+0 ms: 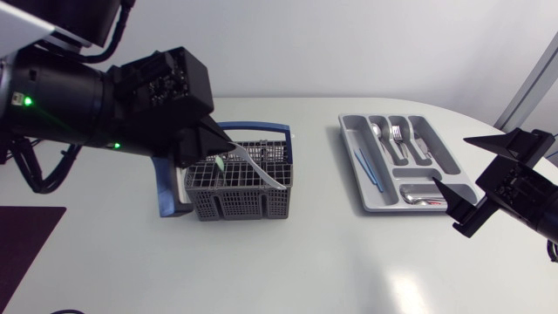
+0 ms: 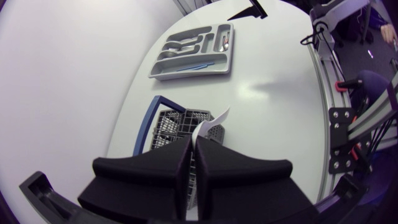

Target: Unload the cutlery basket into the drawer organizer.

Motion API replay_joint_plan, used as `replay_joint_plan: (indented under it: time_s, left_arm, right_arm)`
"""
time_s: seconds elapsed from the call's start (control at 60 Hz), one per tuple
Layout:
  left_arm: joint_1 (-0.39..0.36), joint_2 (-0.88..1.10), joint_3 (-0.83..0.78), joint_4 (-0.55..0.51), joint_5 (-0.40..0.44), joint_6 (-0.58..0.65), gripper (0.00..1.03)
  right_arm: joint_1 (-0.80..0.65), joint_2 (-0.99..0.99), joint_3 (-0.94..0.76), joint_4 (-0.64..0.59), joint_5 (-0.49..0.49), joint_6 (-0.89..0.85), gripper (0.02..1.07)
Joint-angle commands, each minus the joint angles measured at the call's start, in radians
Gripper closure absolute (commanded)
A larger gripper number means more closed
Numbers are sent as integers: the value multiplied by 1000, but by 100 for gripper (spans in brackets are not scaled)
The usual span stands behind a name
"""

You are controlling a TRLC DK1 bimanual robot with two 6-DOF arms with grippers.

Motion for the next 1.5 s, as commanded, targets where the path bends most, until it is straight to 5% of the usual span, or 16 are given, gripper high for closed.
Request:
replay_joint_plan:
  time_s: [0.0,0.383,0.55,0.917,1.183,1.483]
  left_arm:
    - [-24,46,40,24,3,-148,100]
    - [-96,339,142,176,3,-440,100]
    - [-118,454,240,173,9,-569,100]
    - [-147,583,392,144,70,-718,100]
    - [-138,643,469,78,133,-765,100]
    - [-130,668,503,62,152,-784,100]
  right_arm:
    - [36,-59,-25,-42,9,63,7]
    - [309,-189,-31,-154,152,259,8]
    - [508,-201,-34,-142,316,321,13]
    - [748,-50,-92,136,554,373,23]
    - [777,115,-95,337,600,364,49]
    - [777,225,-95,423,600,358,73]
